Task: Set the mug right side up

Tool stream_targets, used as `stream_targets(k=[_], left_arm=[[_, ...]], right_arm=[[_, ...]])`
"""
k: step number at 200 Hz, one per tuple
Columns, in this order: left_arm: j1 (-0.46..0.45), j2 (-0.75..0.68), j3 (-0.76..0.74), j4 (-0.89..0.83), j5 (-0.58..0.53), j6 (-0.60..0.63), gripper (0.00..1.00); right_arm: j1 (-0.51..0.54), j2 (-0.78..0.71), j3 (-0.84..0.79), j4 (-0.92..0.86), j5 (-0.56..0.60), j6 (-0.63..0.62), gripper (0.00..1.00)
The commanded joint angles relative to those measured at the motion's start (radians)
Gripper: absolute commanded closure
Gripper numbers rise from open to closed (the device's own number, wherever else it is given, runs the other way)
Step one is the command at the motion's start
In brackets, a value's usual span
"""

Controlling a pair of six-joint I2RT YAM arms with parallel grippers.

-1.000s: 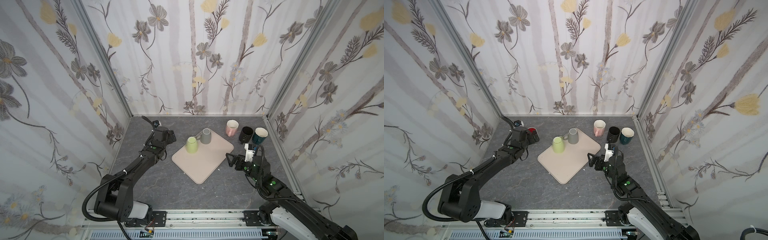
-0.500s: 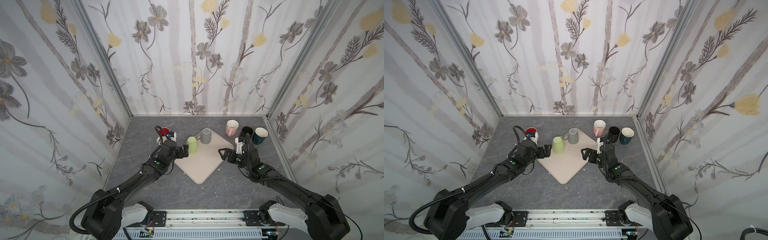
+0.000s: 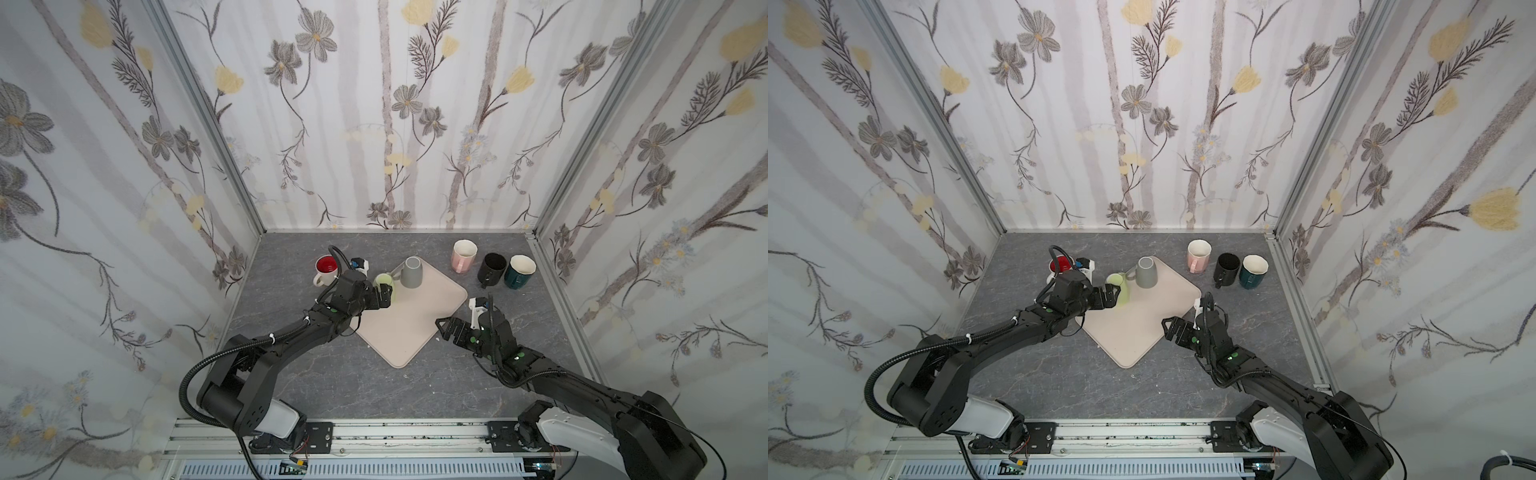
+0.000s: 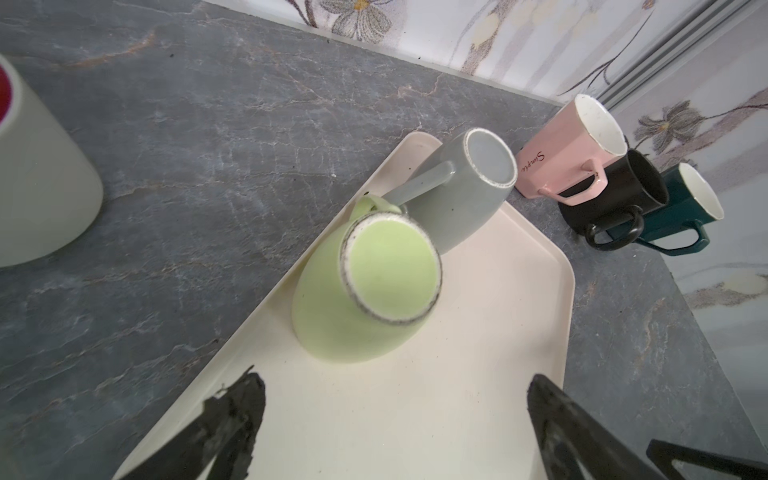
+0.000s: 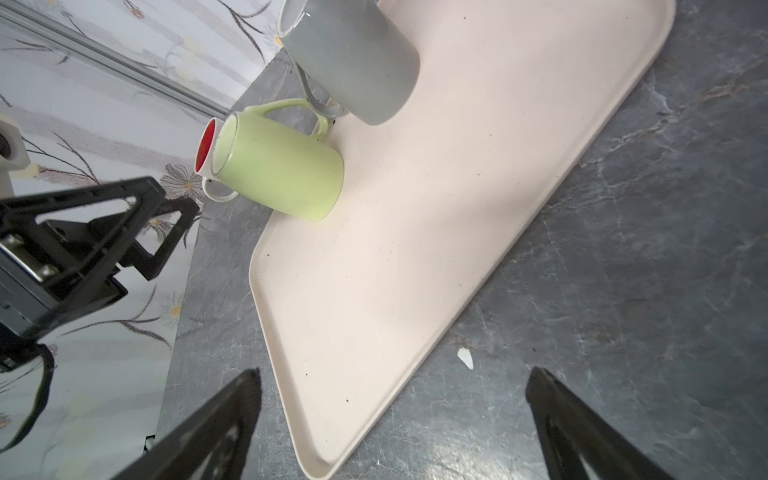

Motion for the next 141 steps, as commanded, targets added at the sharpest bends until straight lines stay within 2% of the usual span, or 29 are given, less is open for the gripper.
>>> stream_targets(k=[1,27,44,60,72,100,141], left_arm=[[-0.004,0.024,0.044,-0.007,0.002,-0.001,0.0],[-0.006,-0.042,0.004,-0.058,-0.054,0.005,0.0],[-0.004,-0.114,-0.065,-0.088,-0.128,0.007,0.0],[0.004,-0.16,-0.098,-0.155,-0.148,0.006,0.0],[0.01,-0.178,-0.111,-0.203,-0.143,0.009,0.0],[0.032,-0.194,-0.155,-0.235,-0.128,0.018,0.0],[0.15,-0.156,-0.167,-0.224,0.034,0.005,0.0]], right_arm=[[0.019,-0.019,-0.012,0.024,0.062,0.033,0.0],[0.016,-0.001,0.002,-0.016,0.079,0.019,0.01],[0.008,0.036,0.028,-0.013,0.077,0.007,0.08],[-0.001,0.089,0.075,-0.029,0.071,-0.009,0.15],[-0.005,0.141,0.114,-0.039,0.067,-0.018,0.22],[-0.016,0.242,0.182,-0.062,0.066,-0.025,0.24],[-0.012,0.301,0.211,-0.101,0.135,-0.04,0.28]])
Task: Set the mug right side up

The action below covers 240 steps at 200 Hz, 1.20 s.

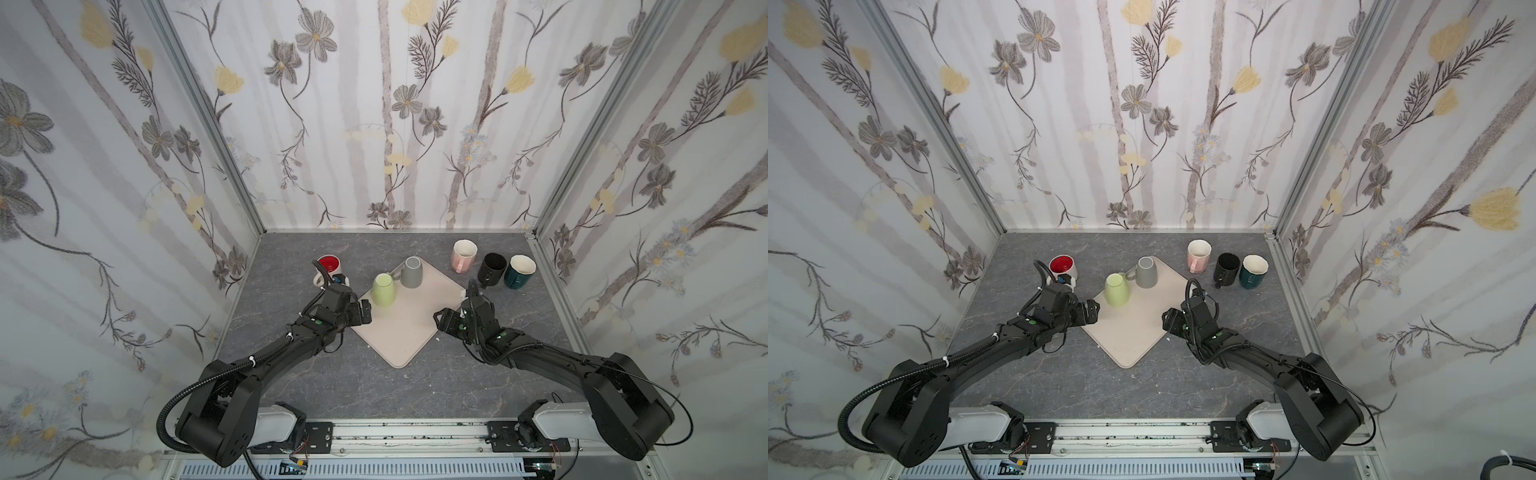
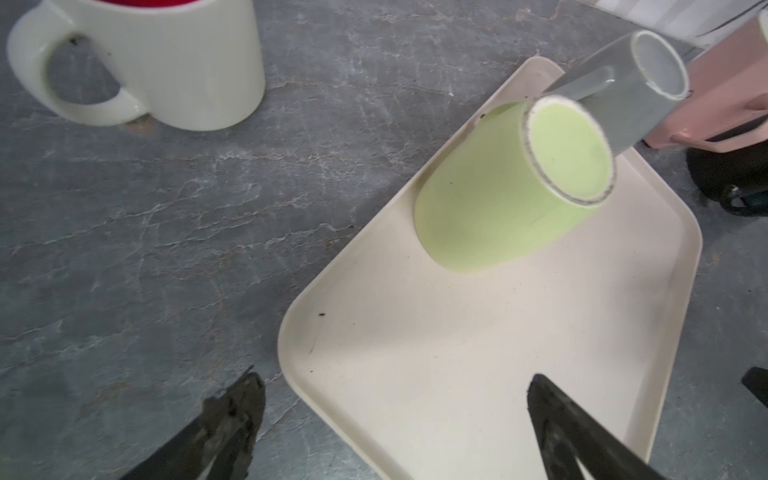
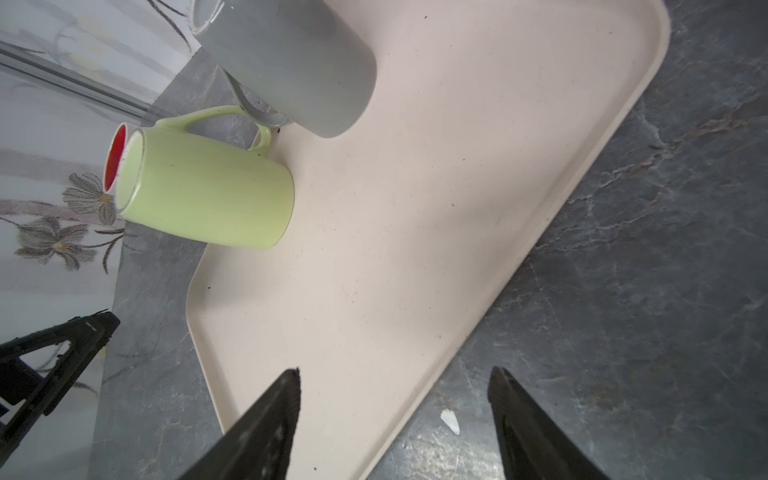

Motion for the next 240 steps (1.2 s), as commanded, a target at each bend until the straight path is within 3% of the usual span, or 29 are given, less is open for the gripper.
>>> stream_targets(k=[1,56,103,140,155,181,240], left_arm=[[0.048,0.027,0.007,-0.008,0.098,-0.004,0.0],[0.078,0.159,0.04,0.027,0.178,0.028,0.19],[0.095,0.202,0.032,0.049,0.141,0.051,0.28],[0.097,0.234,0.034,0.048,0.142,0.076,0.4],[0.097,0.241,0.032,0.05,0.137,0.077,0.5],[0.097,0.255,0.022,0.06,0.132,0.07,0.52],[0.097,0.301,0.034,0.052,0.148,0.062,0.66]], right_arm=[[0.001,0.023,0.007,-0.022,0.054,-0.013,0.28],[-0.006,0.095,0.02,-0.014,0.046,-0.028,0.32],[-0.012,0.185,0.042,0.021,0.028,-0.029,0.35],[-0.014,0.246,0.079,0.024,0.013,-0.041,0.38],[-0.014,0.262,0.091,0.023,0.007,-0.048,0.39],[-0.014,0.293,0.118,0.008,0.004,-0.06,0.47],[-0.015,0.344,0.166,-0.02,0.024,-0.061,0.48]])
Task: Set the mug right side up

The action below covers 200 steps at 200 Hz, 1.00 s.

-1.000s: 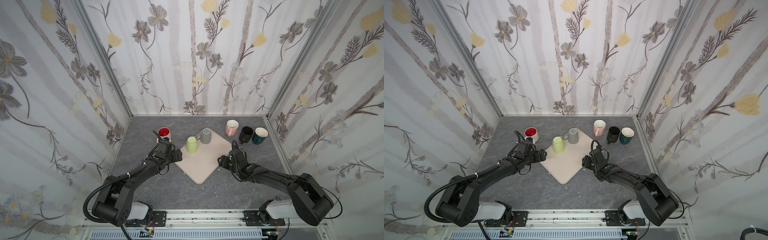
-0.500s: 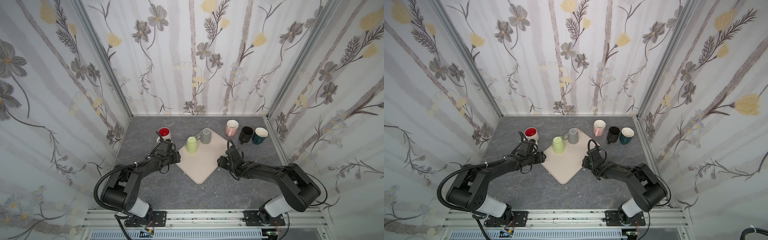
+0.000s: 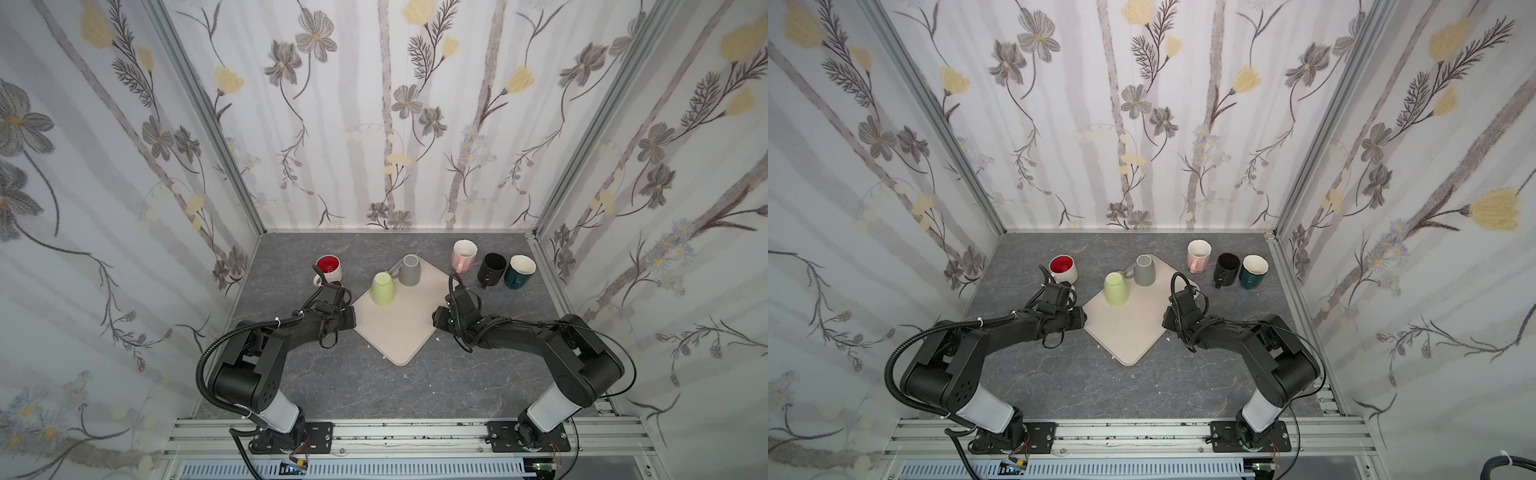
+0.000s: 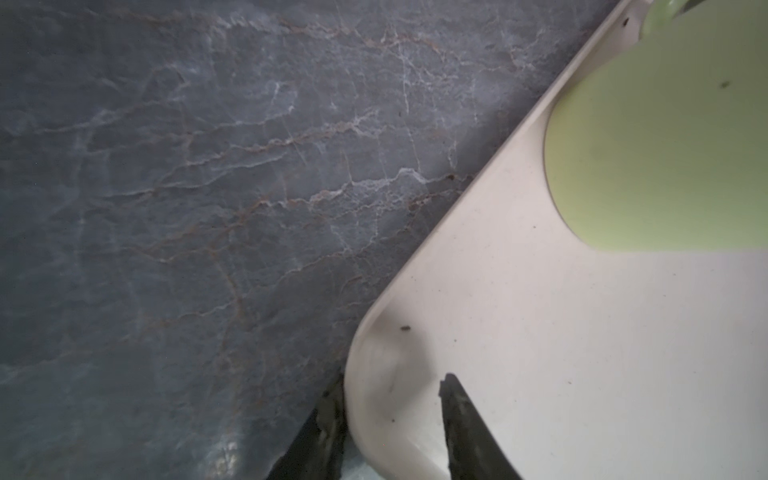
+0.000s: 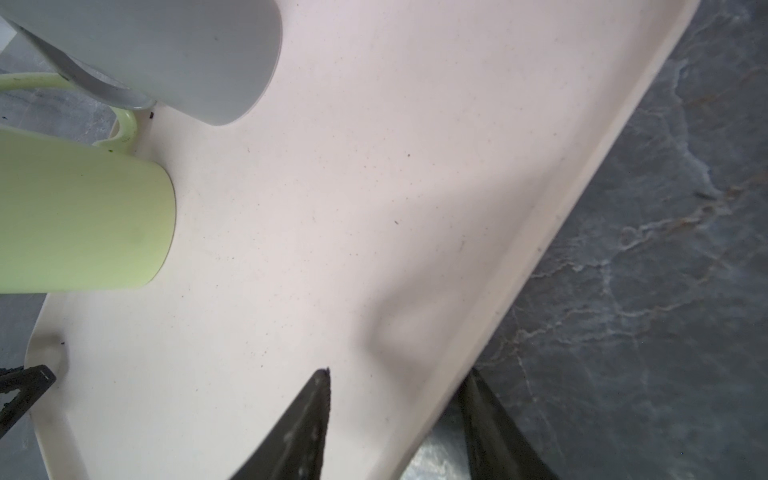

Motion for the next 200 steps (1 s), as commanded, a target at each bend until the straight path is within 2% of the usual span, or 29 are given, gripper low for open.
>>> stream_targets(k=[1,49,96,109,124,200], left_arm=[[-0.002,0.022,0.005,0.0,0.04,-0.009,0.67],[-0.016,0.004,-0.018,-0.014,0.025,-0.031,0.69],[-0.067,-0.061,-0.058,-0.063,-0.021,-0.051,0.69],[-0.086,-0.095,-0.084,-0.07,-0.034,-0.063,0.68],[-0.119,-0.131,-0.107,-0.092,-0.065,-0.073,0.68],[-0.245,-0.254,-0.188,-0.15,-0.118,-0.157,0.69]], right_arm=[[0.001,0.027,0.021,-0.055,-0.023,-0.003,0.49],[-0.008,0.081,0.088,-0.073,-0.017,-0.023,0.52],[-0.011,0.143,0.163,-0.098,-0.019,-0.055,0.57],[-0.012,0.158,0.185,-0.108,-0.021,-0.065,0.59],[-0.015,0.175,0.21,-0.116,-0.024,-0.075,0.66],[-0.012,0.251,0.315,-0.151,-0.043,-0.143,0.66]])
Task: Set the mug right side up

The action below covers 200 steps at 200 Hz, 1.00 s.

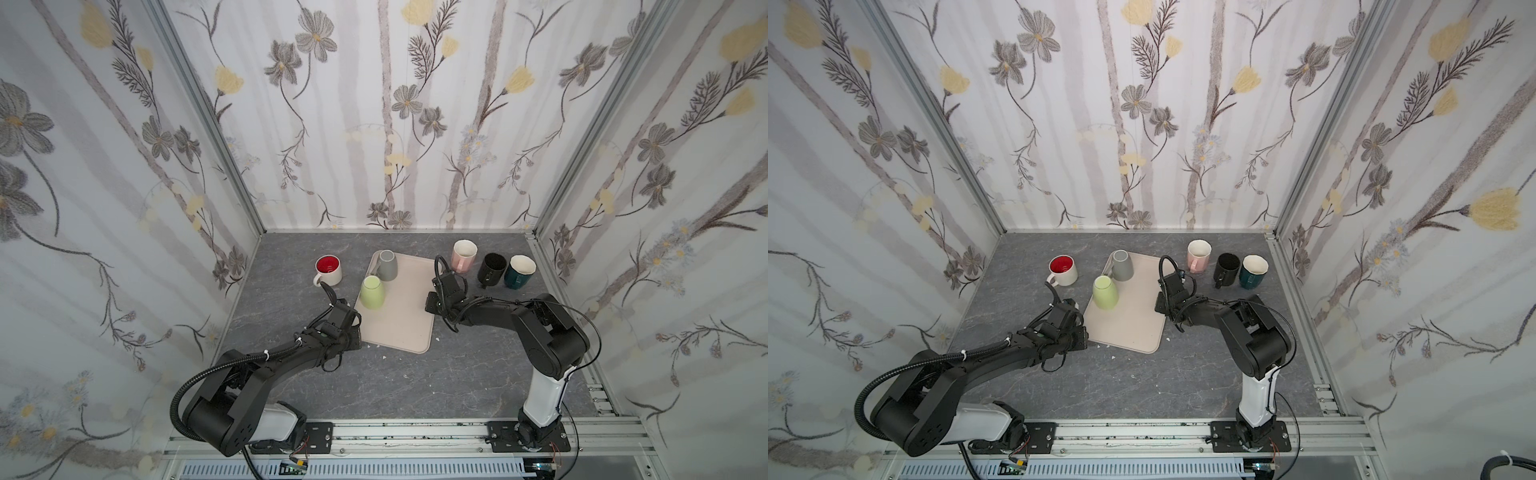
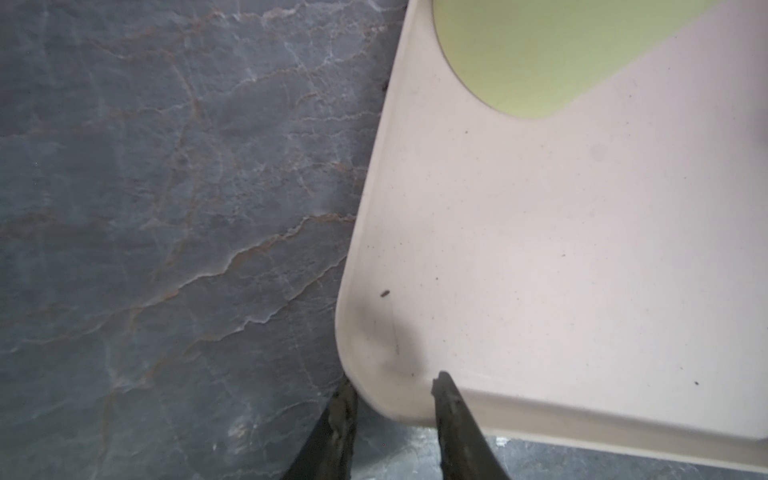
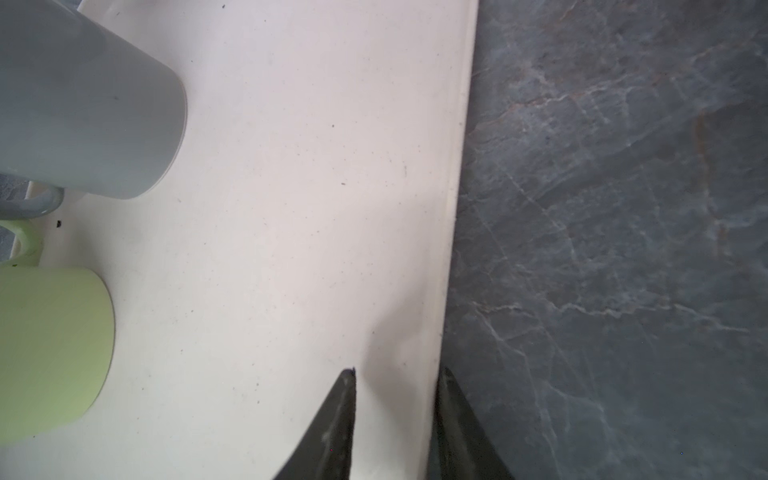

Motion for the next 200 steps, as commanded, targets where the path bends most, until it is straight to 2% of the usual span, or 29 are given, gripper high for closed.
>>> stream_targets(k=[1,50,97,125,150,167,200], left_arm=[[-0.042,-0.017,-0.013,-0.059,0.01,-0.03,0.69],[-0.206,-0.085,-0.065,-0.06,-0.044,-0.152,0.69],[-0.368,-0.07,-0.056,-0.062,-0.108,-0.245,0.69],[-0.397,-0.069,-0.047,-0.056,-0.132,-0.265,0.68],[-0.396,-0.14,-0.024,-0.105,-0.194,-0.251,0.55],[-0.381,-0.193,0.004,-0.15,-0.224,-0.225,0.37],[-0.279,-0.272,0.014,-0.159,-0.201,-0.179,0.26]], right_arm=[[0.006,0.027,0.027,-0.062,-0.083,-0.033,0.66],[0.007,0.066,0.089,-0.084,-0.107,-0.075,0.65],[0.015,0.091,0.13,-0.101,-0.134,-0.118,0.6],[0.012,0.087,0.126,-0.112,-0.124,-0.116,0.57],[0.01,0.076,0.114,-0.109,-0.125,-0.107,0.5],[0.01,0.054,0.099,-0.111,-0.128,-0.106,0.43],[0.01,-0.02,0.054,-0.103,-0.151,-0.101,0.3]])
